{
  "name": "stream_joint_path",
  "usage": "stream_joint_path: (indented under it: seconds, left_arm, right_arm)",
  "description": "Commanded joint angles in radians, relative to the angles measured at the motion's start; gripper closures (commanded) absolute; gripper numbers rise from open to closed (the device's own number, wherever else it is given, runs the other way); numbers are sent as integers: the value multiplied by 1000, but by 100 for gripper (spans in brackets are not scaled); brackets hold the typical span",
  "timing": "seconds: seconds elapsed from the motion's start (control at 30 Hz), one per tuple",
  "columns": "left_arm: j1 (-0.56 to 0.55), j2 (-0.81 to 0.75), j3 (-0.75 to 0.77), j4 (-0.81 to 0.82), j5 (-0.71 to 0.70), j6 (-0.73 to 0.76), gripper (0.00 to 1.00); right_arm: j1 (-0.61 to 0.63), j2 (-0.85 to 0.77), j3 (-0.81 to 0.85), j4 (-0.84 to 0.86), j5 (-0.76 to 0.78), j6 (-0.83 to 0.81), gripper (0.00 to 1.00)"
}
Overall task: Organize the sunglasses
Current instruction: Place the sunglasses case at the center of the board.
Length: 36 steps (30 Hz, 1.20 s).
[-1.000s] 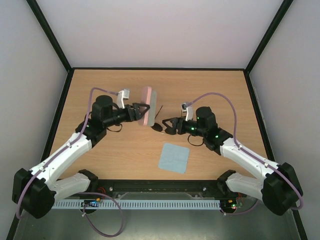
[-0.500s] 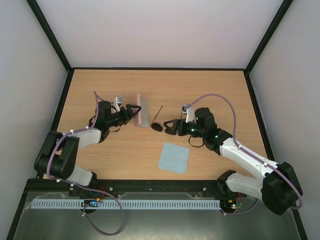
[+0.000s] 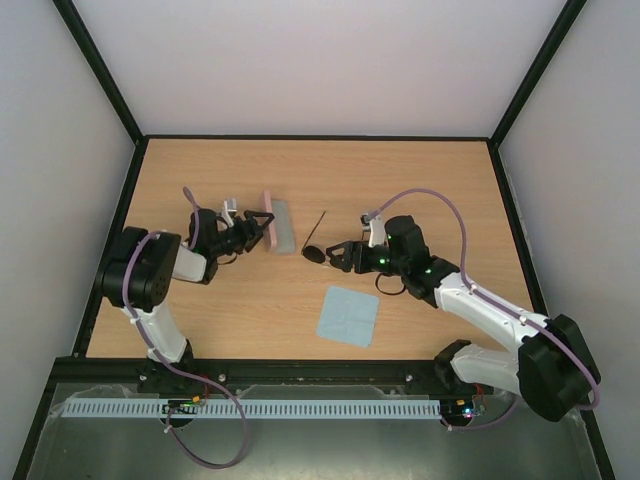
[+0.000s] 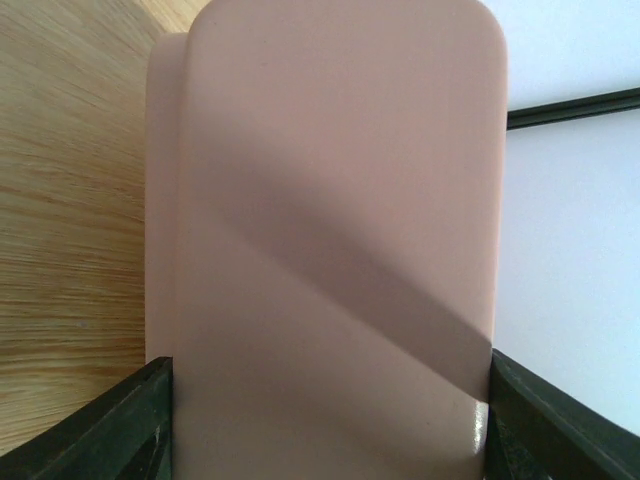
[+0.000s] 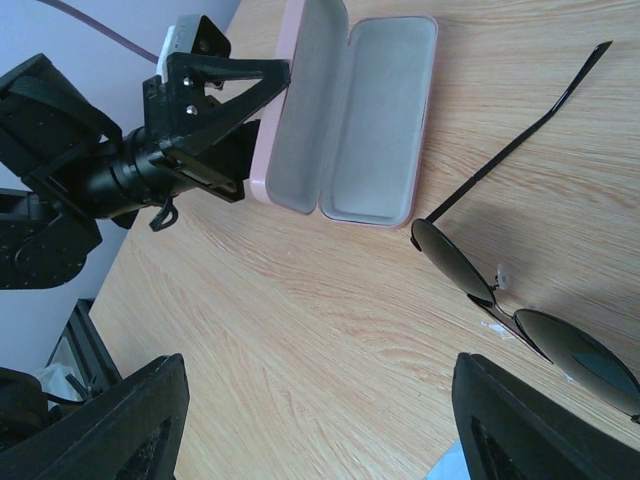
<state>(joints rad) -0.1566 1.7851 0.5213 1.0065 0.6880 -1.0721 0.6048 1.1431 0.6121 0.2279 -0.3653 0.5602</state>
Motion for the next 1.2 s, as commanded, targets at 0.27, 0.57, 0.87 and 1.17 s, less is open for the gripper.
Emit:
stream_joint_path:
  seconds: [0.27,0.57,0.87,1.17]
  left_arm:
    - [41,21,-27,111,25,20,21]
    - [60,10,-60,102,-3,32,0]
    - [48,-279,-164,-171,-153,124,1]
    - [-112,-739,-201,-620,-399,215,2]
  right_arm:
    - [6,37,-5,-1,-32,-11,26]
    - [5,44,-5,1,-36,-8,25]
    - [4,51,-5,3,-40,-5,25]
    - [5,58,-9,15,-57,4,25]
